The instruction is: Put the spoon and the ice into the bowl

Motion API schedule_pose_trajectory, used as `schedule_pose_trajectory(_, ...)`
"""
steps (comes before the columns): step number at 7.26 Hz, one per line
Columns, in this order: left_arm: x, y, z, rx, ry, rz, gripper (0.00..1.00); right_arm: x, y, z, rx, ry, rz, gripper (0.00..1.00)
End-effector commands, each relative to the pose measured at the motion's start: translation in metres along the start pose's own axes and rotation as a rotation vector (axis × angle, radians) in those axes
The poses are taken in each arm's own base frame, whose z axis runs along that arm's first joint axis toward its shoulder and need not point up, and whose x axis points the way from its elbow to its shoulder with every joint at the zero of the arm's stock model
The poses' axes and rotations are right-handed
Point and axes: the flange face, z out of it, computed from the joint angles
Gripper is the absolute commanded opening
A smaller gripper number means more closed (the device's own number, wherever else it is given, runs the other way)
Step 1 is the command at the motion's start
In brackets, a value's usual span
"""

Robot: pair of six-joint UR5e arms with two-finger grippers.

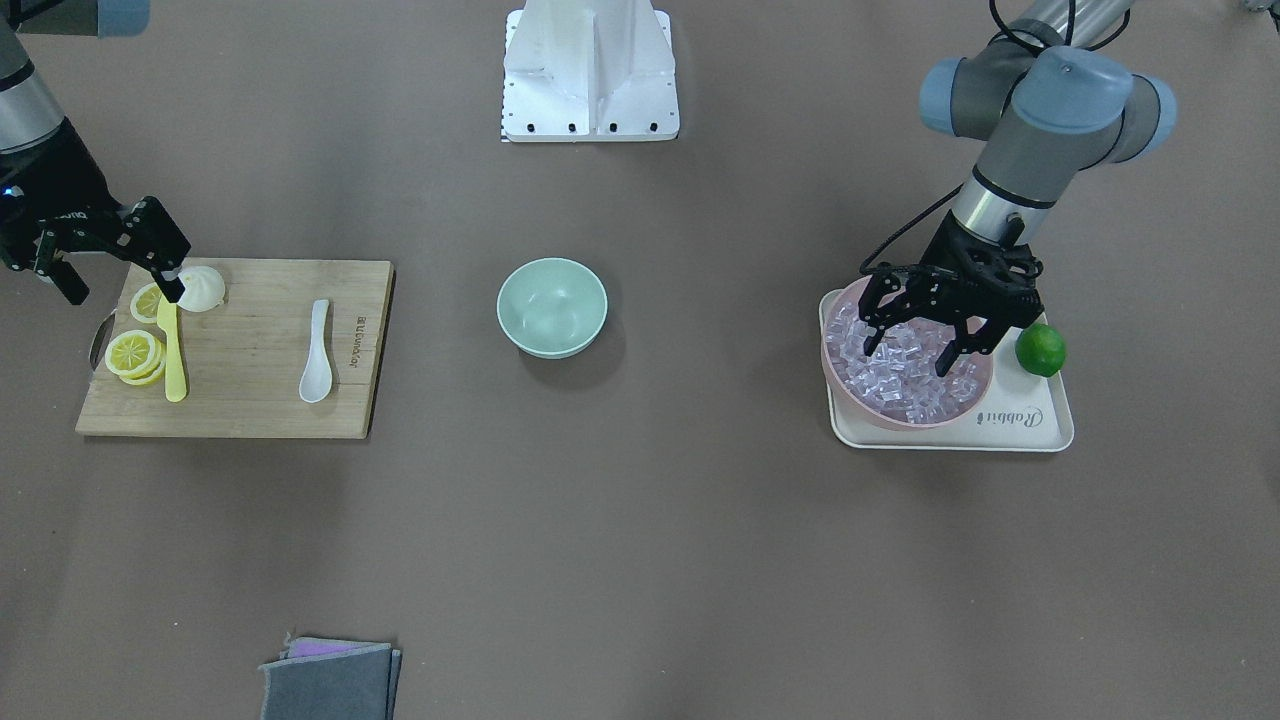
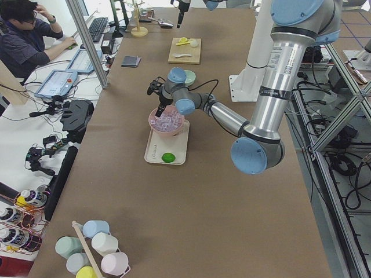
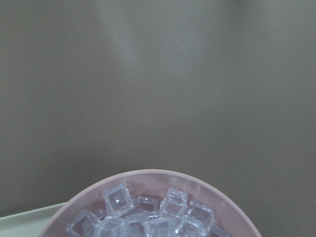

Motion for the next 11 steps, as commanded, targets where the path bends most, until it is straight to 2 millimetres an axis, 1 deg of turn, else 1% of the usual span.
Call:
schedule_pose_trajectory(1, 0.001, 0.010, 0.017, -0.024, -0.016, 0.010, 0.79, 0.000, 0.000, 0.000, 0.000, -0.001, -0.002, 1.00)
schedule_pose_trajectory(2, -0.001, 0.014, 0.023, -0.036, -0.022, 0.011, 0.78, 0.000, 0.000, 0.000, 0.000, -0.001, 0.000, 1.00)
schedule_pose_trajectory(4, 0.000, 0.016, 0.026, -0.041, -0.022, 0.013, 0.76, -0.001, 0.001, 0.000, -0.001, -0.001, 0.003, 1.00)
schedule_pose_trajectory(6, 0.005, 0.013, 0.034, -0.046, -0.021, 0.015, 0.73, -0.001, 0.001, 0.000, -0.001, -0.001, 0.003, 1.00)
schedule_pose_trajectory(9, 0.006, 0.010, 0.035, -0.044, -0.021, 0.026, 0.72, -0.001, 0.000, 0.000, 0.000, 0.000, 0.003, 1.00)
schedule_pose_trajectory(11, 0.001, 0.013, 0.038, -0.051, -0.028, 0.033, 0.71, -0.001, 0.000, 0.000, 0.003, 0.002, 0.003, 1.00)
